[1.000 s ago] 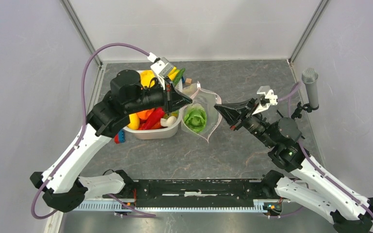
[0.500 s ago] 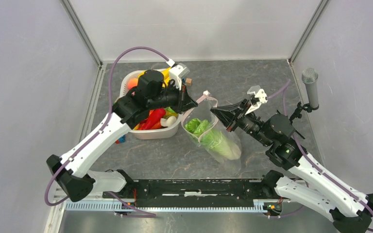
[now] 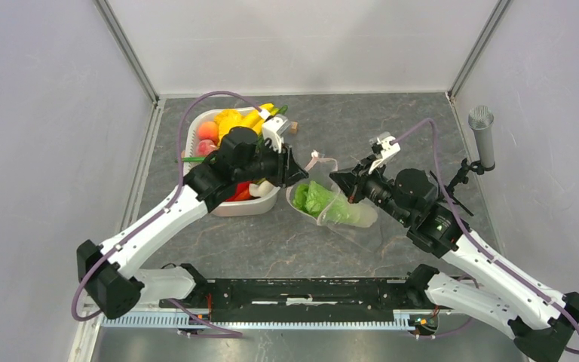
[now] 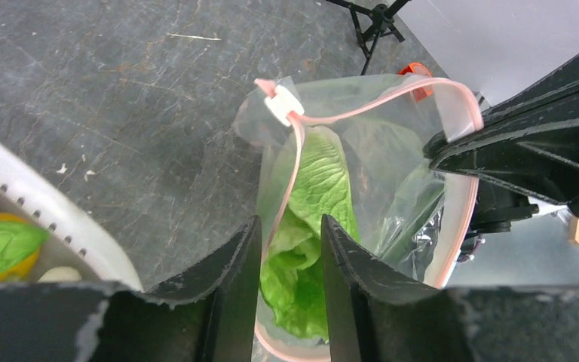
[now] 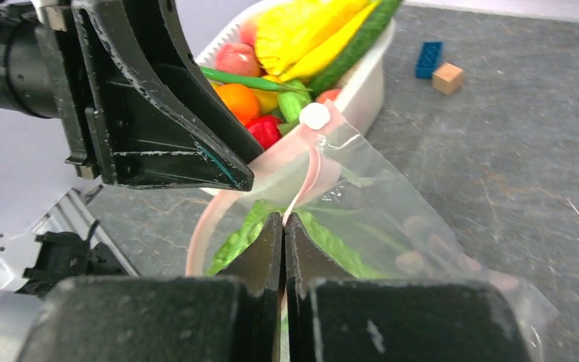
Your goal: Place the food in the zip-top bag and seal the zipper
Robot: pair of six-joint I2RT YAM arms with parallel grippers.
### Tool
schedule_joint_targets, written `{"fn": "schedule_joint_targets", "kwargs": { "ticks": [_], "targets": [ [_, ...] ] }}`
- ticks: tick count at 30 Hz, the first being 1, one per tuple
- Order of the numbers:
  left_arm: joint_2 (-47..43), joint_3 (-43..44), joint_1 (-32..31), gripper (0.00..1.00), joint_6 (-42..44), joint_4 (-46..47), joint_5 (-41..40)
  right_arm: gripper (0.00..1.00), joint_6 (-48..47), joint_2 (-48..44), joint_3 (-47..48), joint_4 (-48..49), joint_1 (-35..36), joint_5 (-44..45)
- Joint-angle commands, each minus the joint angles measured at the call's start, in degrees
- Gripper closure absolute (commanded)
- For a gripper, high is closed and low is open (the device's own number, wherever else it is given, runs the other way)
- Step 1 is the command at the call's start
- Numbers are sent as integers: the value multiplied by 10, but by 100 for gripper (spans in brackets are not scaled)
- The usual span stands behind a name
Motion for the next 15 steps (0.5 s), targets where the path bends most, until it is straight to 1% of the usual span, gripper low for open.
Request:
{"fn": "schedule_joint_targets", "kwargs": {
  "ticks": [1, 2, 3, 5, 7, 8, 10, 13, 15],
  "targets": [
    [-71, -33, 15, 57, -5, 34, -29, 100, -14, -29, -32, 130, 1, -112],
    [-86, -39, 18, 55, -2, 33, -22, 100, -12, -37, -49, 164, 2, -144],
    [-101, -44, 21, 50, 2, 32, -12, 100, -15, -44, -59, 198, 3, -180],
    [-123, -52, 21, 34, 10, 27, -1, 100, -32, -57, -73, 221, 9, -211],
    [-151, -64, 22, 31, 12, 21, -13, 100, -51, -72, -90, 218, 9, -204],
    [-162, -69, 22, 30, 14, 16, -26, 100, -58, -78, -96, 204, 9, -189],
    [-186, -78, 23, 18, 15, 4, -79, 100, -68, -84, -109, 193, 10, -185],
    [-206, -87, 31, 11, 19, -13, -163, 100, -60, -93, -134, 204, 9, -177],
    [-205, -85, 44, 1, 15, -30, -211, 100, -55, -100, -149, 215, 9, -169]
  ]
}}
